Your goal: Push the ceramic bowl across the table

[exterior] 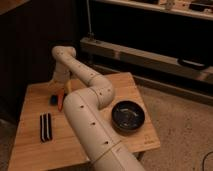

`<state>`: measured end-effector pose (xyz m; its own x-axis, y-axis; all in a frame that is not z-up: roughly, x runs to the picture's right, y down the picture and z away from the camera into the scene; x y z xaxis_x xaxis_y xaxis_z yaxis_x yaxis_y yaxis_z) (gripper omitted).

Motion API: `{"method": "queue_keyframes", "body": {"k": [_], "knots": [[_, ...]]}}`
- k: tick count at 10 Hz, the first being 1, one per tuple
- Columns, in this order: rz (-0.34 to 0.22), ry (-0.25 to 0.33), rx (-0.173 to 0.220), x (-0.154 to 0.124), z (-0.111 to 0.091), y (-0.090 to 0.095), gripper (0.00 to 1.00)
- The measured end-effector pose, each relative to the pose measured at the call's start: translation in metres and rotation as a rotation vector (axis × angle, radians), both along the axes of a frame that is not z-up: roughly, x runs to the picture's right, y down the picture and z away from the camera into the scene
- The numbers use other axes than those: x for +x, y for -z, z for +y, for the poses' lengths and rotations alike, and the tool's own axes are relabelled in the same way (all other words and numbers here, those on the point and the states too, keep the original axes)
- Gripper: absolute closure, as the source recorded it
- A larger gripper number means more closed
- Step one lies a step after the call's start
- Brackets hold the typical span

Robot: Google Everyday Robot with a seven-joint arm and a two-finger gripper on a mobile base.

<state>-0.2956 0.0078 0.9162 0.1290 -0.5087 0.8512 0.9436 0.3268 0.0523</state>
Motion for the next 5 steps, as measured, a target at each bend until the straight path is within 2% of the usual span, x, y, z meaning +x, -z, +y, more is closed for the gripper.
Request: {"method": "queue_keyframes", "body": {"k": [3,5], "knots": [[-0.025,-0.013,0.032,0.022,-0.010,0.004,0.20],[-0.047,-0.029,0.065,0.042,-0.007,0.017,0.20]]}}
